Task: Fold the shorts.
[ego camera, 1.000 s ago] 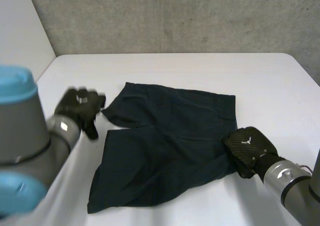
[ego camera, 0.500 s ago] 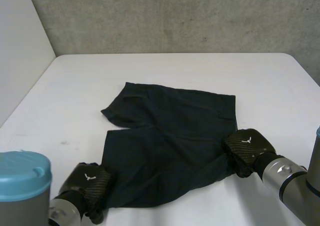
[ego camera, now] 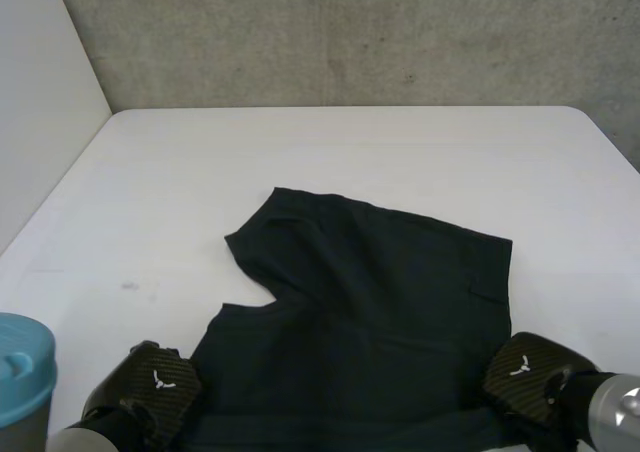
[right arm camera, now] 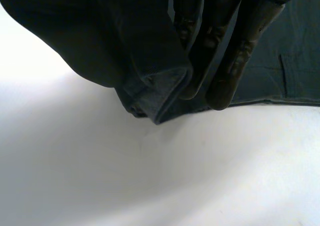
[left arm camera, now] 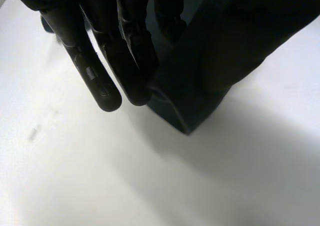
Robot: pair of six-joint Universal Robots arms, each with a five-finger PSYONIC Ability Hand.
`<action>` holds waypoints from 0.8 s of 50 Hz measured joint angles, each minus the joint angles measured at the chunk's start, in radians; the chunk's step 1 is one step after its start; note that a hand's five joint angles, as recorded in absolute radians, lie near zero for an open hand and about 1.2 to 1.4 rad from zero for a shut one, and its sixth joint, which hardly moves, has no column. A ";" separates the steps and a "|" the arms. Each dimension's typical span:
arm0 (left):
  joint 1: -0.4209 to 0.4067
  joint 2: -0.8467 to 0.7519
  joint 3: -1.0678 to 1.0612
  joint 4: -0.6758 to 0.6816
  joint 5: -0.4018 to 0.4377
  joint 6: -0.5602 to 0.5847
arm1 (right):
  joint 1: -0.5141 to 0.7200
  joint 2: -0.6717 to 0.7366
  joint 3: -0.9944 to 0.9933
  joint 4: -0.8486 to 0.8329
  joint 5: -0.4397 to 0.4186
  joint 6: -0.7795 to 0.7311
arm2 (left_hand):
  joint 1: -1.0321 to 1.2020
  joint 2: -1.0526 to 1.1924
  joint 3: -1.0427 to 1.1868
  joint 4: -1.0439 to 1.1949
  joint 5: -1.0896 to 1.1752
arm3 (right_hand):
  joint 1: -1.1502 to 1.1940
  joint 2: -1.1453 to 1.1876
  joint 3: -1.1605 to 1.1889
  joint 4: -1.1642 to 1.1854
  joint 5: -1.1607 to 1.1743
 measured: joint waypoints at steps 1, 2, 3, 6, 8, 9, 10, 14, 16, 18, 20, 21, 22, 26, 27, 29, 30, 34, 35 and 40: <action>0.000 0.003 0.003 -0.001 0.000 0.012 | -0.004 -0.001 -0.002 0.006 0.000 -0.008 | 0.000 0.000 0.000 0.000 0.000 | 0.000 0.000 0.000 0.000 0.000; 0.000 0.007 0.017 0.008 -0.001 0.052 | -0.017 -0.002 -0.011 0.017 -0.002 -0.021 | 0.000 0.000 0.000 0.000 0.000 | 0.000 0.000 0.000 0.000 0.000; 0.001 -0.001 0.035 0.035 -0.003 0.080 | -0.026 0.003 -0.022 0.012 -0.003 -0.014 | 0.000 0.000 0.007 0.000 0.000 | 0.000 0.000 0.000 0.000 0.000; 0.003 -0.054 0.096 0.147 -0.009 0.125 | -0.036 0.035 -0.058 -0.040 -0.001 0.041 | 0.000 0.000 0.010 0.000 0.000 | 0.000 0.000 0.000 0.000 0.000; 0.004 -0.105 0.144 0.234 -0.012 0.139 | -0.035 0.067 -0.086 -0.084 0.007 0.084 | 0.000 0.000 0.010 0.000 0.000 | 0.000 0.000 0.000 0.000 0.000; 0.004 -0.130 0.167 0.273 -0.013 0.142 | -0.034 0.085 -0.101 -0.107 0.013 0.105 | 0.000 0.000 0.010 0.000 0.000 | 0.000 0.000 0.000 0.000 0.000; 0.004 -0.146 0.181 0.295 -0.013 0.143 | -0.033 0.092 -0.107 -0.116 0.017 0.113 | 0.000 0.000 0.010 0.000 0.000 | 0.000 0.000 0.000 0.000 0.000; 0.012 -0.295 0.318 0.486 -0.009 0.144 | -0.018 0.156 -0.175 -0.220 0.081 0.179 | 0.000 0.000 0.010 0.000 0.000 | 0.000 0.000 0.000 0.000 0.000; 0.017 -0.356 0.375 0.550 -0.006 0.143 | -0.010 0.174 -0.198 -0.265 0.114 0.191 | 0.000 0.000 0.010 0.000 0.000 | 0.000 0.000 0.000 0.000 0.000; 0.022 -0.408 0.424 0.600 -0.003 0.142 | -0.001 0.186 -0.218 -0.305 0.142 0.197 | 0.000 0.000 0.010 0.000 0.000 | 0.000 0.000 0.000 0.000 0.000; 0.027 -0.478 0.490 0.653 0.000 0.145 | 0.013 0.207 -0.244 -0.362 0.175 0.200 | 0.000 0.000 0.010 0.000 0.000 | 0.000 0.000 0.000 0.000 0.000; 0.030 -0.529 0.538 0.681 0.001 0.150 | 0.022 0.223 -0.261 -0.398 0.191 0.200 | 0.000 0.000 0.010 0.000 0.000 | 0.000 0.000 0.000 0.000 0.000; 0.030 -0.529 0.538 0.681 0.001 0.150 | 0.022 0.223 -0.261 -0.398 0.191 0.200 | 0.000 0.000 0.010 0.000 0.000 | 0.000 0.000 0.000 0.000 0.000; 0.040 -0.695 0.710 0.731 0.004 0.184 | 0.047 0.311 -0.333 -0.517 0.226 0.194 | 0.000 0.000 0.010 0.001 0.000 | 0.000 0.000 0.000 0.000 0.000; 0.042 -0.729 0.745 0.735 0.005 0.193 | 0.051 0.334 -0.350 -0.536 0.232 0.192 | 0.000 0.000 0.010 0.001 0.000 | 0.000 0.000 0.000 0.000 0.000; 0.047 -0.772 0.791 0.742 0.007 0.205 | 0.054 0.370 -0.378 -0.561 0.242 0.191 | 0.000 0.000 0.010 0.001 0.000 | 0.000 0.000 0.000 0.000 0.000; 0.052 -0.807 0.829 0.748 0.012 0.213 | 0.056 0.410 -0.408 -0.583 0.255 0.189 | 0.000 0.000 0.010 0.001 0.000 | 0.000 0.000 0.000 0.000 0.000; 0.061 -0.884 0.909 0.777 0.049 0.228 | 0.058 0.497 -0.477 -0.618 0.285 0.185 | 0.000 0.000 0.010 0.002 0.000 | 0.000 0.000 0.000 0.001 0.000; 0.063 -0.915 0.936 0.798 0.079 0.232 | 0.058 0.534 -0.506 -0.628 0.298 0.183 | 0.000 0.000 0.010 0.004 0.000 | 0.000 0.000 0.000 0.001 0.000; 0.067 -0.994 0.990 0.892 0.204 0.237 | 0.056 0.636 -0.582 -0.667 0.335 0.182 | 0.000 0.000 0.010 0.004 0.001 | 0.000 0.000 0.000 0.001 0.002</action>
